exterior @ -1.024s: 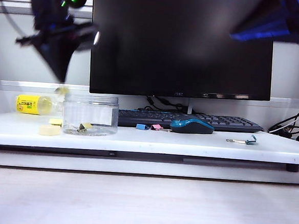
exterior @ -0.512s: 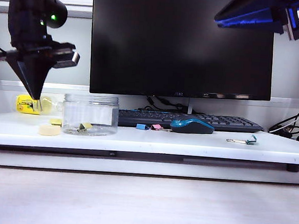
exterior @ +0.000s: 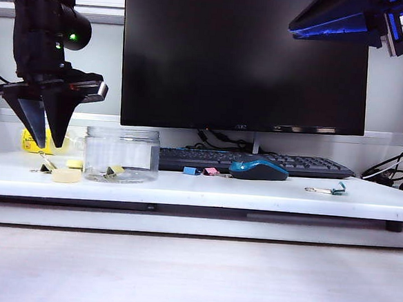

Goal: Take the clips out of the round transparent plastic box and place them on the table.

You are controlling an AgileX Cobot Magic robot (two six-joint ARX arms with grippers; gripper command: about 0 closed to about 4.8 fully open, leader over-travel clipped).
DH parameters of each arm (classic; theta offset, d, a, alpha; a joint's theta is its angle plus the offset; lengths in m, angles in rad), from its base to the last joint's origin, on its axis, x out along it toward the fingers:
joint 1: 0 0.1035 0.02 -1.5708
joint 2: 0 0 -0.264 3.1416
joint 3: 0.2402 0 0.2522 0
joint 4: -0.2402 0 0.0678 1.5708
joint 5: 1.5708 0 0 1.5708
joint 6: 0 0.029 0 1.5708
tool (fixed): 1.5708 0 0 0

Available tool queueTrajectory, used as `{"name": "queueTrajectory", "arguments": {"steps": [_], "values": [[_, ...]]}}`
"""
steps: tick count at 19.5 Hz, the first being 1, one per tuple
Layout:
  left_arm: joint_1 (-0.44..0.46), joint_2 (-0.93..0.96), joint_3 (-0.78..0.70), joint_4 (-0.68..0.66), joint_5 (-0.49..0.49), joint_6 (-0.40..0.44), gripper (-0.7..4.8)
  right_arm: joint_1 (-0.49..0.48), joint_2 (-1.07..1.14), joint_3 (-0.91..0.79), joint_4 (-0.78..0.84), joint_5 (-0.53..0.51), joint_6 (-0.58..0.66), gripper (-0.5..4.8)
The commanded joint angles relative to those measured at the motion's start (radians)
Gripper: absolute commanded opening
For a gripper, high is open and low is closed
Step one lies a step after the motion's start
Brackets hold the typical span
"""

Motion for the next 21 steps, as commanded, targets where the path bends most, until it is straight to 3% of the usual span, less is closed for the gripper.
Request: {"name": "queueTrajectory", "arguments": {"steps": [1, 3, 7, 11, 12, 15, 21], "values": [[0.002, -0.032, 0.011, 0.006, 0.117, -0.03, 1.56, 0.001, -0.002, 0.003, 0.016, -0.009, 0.001, 0.53], [0.002, -0.081, 0.011, 0.024, 0.227, -0.033, 1.56, 0.0, -0.001, 0.003, 0.016, -0.009, 0.001, 0.53], [-0.023, -0.16, 0.01, 0.02, 0.256, -0.031, 1.55, 0.0, 0.019, 0.003, 0.019, -0.008, 0.001, 0.53], [-0.132, -0.162, 0.008, 0.025, 0.261, -0.03, 1.52, 0.0, 0.048, 0.003, 0.03, -0.009, 0.001, 0.53], [-0.16, -0.159, 0.009, 0.032, 0.236, -0.032, 1.52, 0.0, 0.048, 0.003, 0.03, -0.01, 0.001, 0.53], [-0.229, -0.126, 0.008, -0.003, 0.013, -0.042, 1.52, 0.0, 0.048, 0.003, 0.03, -0.04, 0.001, 0.53], [-0.253, -0.077, 0.009, -0.022, 0.005, -0.113, 1.52, 0.0, 0.048, 0.003, 0.03, -0.069, 0.019, 0.53]]}}
